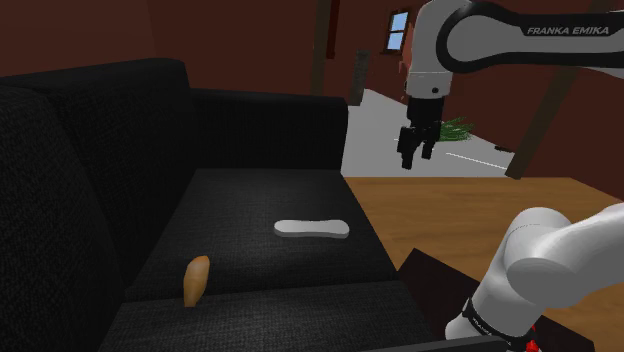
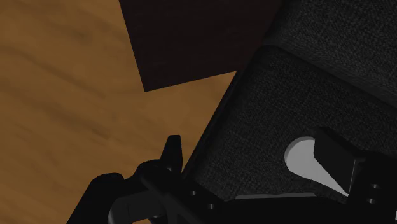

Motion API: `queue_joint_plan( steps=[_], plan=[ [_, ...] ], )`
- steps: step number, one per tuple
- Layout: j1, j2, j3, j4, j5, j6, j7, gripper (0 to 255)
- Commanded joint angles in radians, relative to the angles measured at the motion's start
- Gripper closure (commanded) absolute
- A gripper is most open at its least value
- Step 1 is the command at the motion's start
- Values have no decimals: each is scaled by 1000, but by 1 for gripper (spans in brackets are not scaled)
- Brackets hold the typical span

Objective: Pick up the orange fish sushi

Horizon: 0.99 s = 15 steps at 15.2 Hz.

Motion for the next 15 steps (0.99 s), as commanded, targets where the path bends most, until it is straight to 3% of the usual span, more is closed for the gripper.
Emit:
queue_joint_plan(
  steps=[1, 15],
  plan=[
    [0, 0, 0, 0, 0, 0, 0, 0],
    [77, 245, 266, 10, 187, 267, 368, 0]
  ],
)
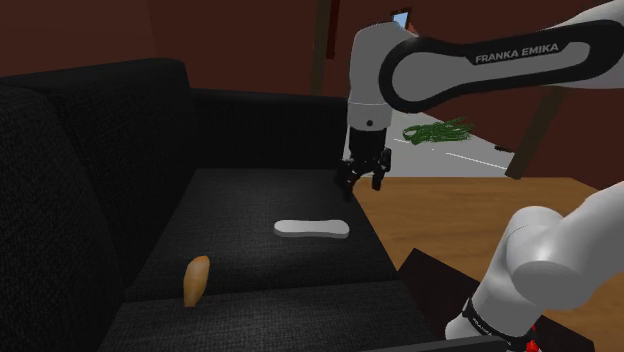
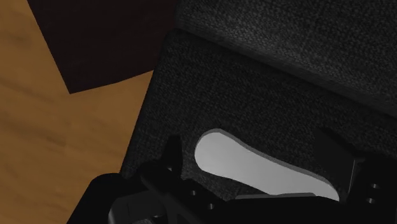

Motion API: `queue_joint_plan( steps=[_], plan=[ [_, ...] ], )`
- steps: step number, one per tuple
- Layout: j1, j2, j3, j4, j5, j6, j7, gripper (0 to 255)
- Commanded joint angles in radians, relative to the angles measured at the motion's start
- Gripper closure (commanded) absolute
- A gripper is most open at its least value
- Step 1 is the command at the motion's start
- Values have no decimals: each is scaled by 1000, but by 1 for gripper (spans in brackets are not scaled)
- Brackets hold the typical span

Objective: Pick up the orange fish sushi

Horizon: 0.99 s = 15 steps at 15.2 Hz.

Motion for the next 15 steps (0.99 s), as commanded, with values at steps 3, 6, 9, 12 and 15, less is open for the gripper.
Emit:
queue_joint_plan(
  steps=[3, 6, 9, 12, 15],
  plan=[
    [10, 115, 70, 49, 21, 81, 101, 0],
    [16, 207, 122, 97, 22, 134, 181, 0],
    [21, 308, 170, 157, 7, 182, 264, 0],
    [28, 416, 212, 230, -25, 222, 351, 0],
    [41, 530, 244, 314, -73, 251, 442, 0]
  ],
)
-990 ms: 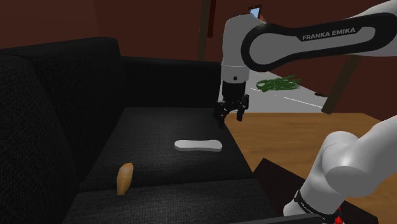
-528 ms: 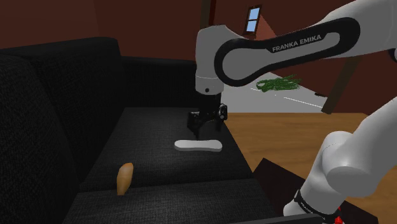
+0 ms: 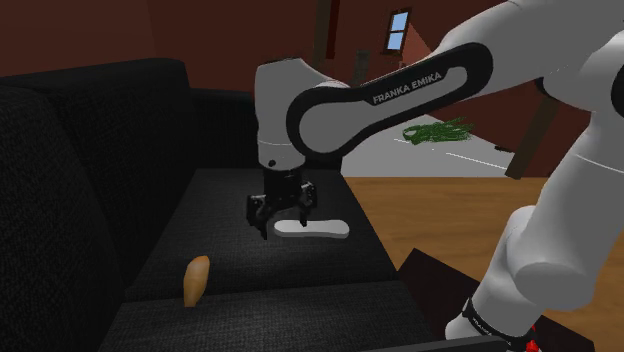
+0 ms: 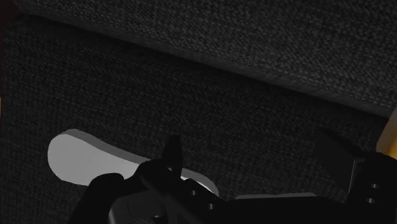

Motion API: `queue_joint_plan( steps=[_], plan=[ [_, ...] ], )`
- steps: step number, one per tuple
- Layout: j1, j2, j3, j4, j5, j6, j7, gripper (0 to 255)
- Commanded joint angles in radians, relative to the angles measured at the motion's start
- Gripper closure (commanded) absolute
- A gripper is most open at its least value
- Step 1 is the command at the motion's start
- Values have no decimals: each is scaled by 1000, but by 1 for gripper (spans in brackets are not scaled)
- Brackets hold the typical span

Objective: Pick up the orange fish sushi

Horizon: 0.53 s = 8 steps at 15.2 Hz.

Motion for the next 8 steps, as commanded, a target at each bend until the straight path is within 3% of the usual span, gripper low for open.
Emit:
queue_joint_plan(
  steps=[1, 8],
  plan=[
    [9, 82, 18, 65, -37, 16, 61, 0],
    [96, 368, 32, 328, -182, 22, 255, 0]
  ],
)
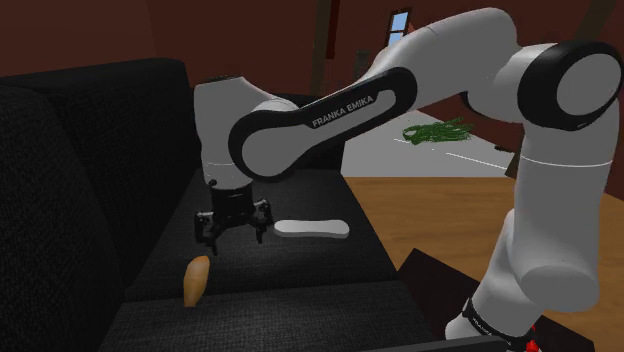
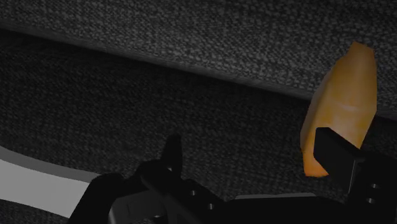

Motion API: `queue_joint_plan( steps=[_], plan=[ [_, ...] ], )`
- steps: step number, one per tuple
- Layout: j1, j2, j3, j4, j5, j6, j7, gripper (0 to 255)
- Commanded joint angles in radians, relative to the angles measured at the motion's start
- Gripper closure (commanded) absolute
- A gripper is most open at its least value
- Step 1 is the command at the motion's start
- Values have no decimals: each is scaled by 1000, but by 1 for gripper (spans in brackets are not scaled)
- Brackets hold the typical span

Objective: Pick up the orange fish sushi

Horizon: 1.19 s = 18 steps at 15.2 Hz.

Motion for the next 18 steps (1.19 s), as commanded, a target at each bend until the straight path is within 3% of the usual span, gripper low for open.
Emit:
queue_joint_plan(
  steps=[1, 6, 15, 16, 18],
  plan=[
    [33, 88, -5, 92, -43, -9, 51, 0],
    [129, 292, -35, 342, -121, -57, 138, 0],
    [132, 328, -46, 293, -138, 24, 149, 0],
    [132, 328, -47, 293, -138, 24, 148, 255],
    [132, 328, -47, 293, -139, 25, 149, 255]
  ],
)
